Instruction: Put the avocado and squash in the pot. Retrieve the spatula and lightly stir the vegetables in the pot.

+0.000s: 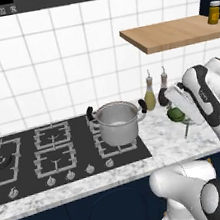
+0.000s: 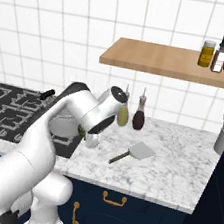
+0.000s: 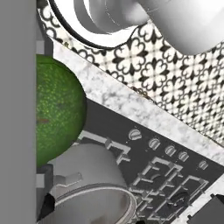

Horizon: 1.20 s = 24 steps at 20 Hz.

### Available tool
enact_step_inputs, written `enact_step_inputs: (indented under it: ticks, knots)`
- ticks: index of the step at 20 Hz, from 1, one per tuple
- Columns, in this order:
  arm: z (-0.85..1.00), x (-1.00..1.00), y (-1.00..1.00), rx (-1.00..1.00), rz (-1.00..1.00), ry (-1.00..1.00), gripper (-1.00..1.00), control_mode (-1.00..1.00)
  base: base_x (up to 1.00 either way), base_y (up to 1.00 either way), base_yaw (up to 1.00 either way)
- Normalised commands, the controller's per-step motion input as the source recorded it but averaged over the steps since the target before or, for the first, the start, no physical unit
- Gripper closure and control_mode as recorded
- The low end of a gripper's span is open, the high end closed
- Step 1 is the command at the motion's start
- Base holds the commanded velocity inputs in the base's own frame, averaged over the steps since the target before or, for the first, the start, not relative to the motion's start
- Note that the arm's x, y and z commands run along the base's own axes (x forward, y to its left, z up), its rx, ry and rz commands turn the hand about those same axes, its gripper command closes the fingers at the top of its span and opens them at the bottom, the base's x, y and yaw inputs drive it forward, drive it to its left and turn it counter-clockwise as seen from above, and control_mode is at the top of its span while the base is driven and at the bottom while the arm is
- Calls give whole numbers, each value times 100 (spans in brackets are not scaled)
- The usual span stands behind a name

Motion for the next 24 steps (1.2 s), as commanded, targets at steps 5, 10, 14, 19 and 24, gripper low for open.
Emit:
enact_step_inputs:
  ticks: [5,10,14,19,24]
  knots:
    - [99,33,100,-17,11,3,100,-100,0,0,0]
    - [53,100,57,-6,3,10,100,-100,0,0,0]
    - [-9,100,3,-12,0,25,100,-100,0,0,0]
    - [-38,92,25,-17,1,32,100,-100,0,0,0]
    - [-57,43,43,-12,0,22,100,-100,0,0,0]
